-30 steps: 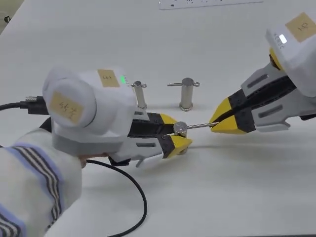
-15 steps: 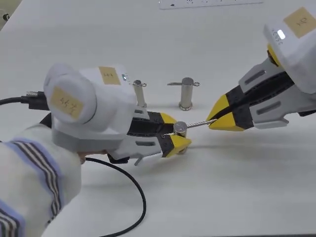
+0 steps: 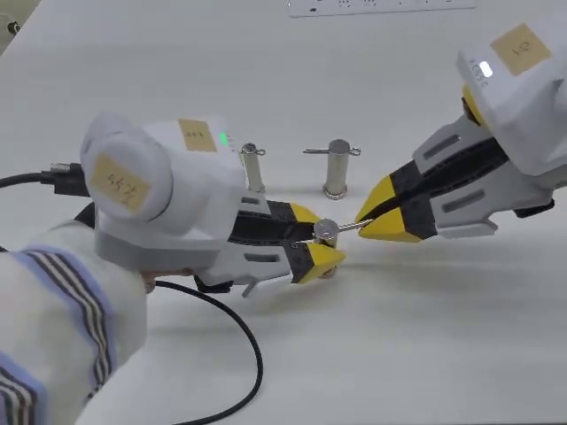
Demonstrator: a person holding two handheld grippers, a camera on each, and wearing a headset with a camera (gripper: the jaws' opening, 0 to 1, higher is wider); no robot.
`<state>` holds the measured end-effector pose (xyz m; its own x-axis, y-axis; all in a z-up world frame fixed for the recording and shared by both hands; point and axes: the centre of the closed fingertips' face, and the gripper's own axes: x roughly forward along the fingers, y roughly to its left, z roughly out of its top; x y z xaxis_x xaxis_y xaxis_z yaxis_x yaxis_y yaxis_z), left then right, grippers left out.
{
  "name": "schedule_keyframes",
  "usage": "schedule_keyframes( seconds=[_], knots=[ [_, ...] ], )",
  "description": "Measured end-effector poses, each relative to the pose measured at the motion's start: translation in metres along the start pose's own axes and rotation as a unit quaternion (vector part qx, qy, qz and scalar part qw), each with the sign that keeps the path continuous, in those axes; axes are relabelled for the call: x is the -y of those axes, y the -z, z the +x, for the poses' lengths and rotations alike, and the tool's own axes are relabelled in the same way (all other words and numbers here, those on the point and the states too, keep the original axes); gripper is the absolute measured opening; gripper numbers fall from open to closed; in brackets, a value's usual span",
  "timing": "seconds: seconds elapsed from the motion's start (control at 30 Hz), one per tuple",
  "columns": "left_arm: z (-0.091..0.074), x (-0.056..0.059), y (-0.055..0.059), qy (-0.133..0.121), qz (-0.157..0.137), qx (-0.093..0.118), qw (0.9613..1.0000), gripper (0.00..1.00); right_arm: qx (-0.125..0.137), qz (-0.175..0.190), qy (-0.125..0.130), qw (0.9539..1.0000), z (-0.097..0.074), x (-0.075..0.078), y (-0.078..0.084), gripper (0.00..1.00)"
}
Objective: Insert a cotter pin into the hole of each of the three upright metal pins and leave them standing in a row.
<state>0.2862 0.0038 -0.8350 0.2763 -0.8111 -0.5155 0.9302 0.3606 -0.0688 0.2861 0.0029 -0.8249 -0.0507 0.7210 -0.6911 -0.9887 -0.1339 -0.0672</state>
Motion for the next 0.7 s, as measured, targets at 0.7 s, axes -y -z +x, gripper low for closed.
schedule_keyframes(
  seconds=[0.7],
  knots=[
    [-0.002, -0.001, 0.0, -0.001, 0.004, 0.007, 1.0, 0.12, -0.003, 0.021, -0.002, 0.9998, -0.009, 0.0, 0.0, 0.04]
  ],
)
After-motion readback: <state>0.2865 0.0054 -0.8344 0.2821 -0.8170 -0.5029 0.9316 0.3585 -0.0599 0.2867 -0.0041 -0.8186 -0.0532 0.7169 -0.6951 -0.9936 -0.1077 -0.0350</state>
